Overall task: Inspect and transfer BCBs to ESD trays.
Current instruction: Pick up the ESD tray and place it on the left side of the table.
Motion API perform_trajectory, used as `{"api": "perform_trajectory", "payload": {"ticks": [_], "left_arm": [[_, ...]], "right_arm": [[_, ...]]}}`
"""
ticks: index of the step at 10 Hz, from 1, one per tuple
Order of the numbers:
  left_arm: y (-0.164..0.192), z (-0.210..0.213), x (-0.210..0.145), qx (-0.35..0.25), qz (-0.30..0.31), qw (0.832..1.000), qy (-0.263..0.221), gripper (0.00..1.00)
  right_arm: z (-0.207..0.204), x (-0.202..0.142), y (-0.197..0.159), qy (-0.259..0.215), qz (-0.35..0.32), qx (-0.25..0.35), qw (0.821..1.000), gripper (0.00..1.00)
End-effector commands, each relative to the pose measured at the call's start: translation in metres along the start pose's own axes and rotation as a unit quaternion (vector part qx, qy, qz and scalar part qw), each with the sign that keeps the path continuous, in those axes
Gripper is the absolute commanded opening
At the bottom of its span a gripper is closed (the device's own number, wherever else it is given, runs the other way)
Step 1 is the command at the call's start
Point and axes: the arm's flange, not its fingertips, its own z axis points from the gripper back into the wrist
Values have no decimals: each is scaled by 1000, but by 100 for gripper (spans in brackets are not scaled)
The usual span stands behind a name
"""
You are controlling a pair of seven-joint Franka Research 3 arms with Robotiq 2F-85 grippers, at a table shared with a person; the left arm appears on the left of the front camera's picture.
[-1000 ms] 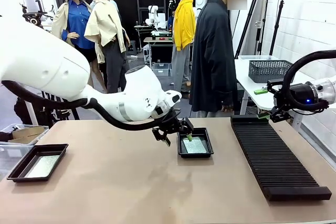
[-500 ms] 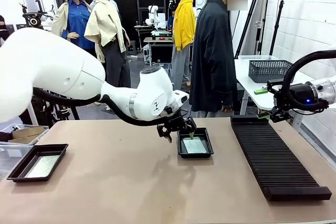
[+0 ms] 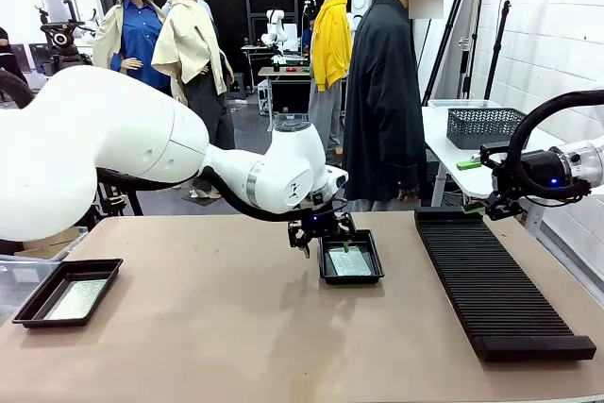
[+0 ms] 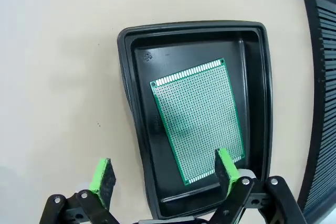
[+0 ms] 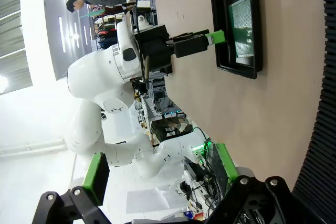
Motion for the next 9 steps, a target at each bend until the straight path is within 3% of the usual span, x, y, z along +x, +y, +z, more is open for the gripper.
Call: {"api": "perform_trajectory", "payload": {"ticks": [1, 3, 5, 7, 9], "left_arm": [[-7, -3, 8, 27, 16, 1000, -1, 100], [-4, -5, 8, 23, 8, 1000, 6, 97], [-2, -3, 7, 21, 4, 1000, 11, 82], [-1, -2, 7, 19, 0, 1000, 12, 51], [2, -3, 7, 20, -7, 1000, 15, 12]], "right_arm": [[-1, -2, -1, -3, -3, -5, 1000, 100], [-1, -2, -1, -3, -3, -5, 1000, 100], [-1, -2, -1, -3, -3, -5, 1000, 100], [-1, -2, -1, -3, -3, -5, 1000, 100], [-1, -2, -1, -3, -3, -5, 1000, 100]]}}
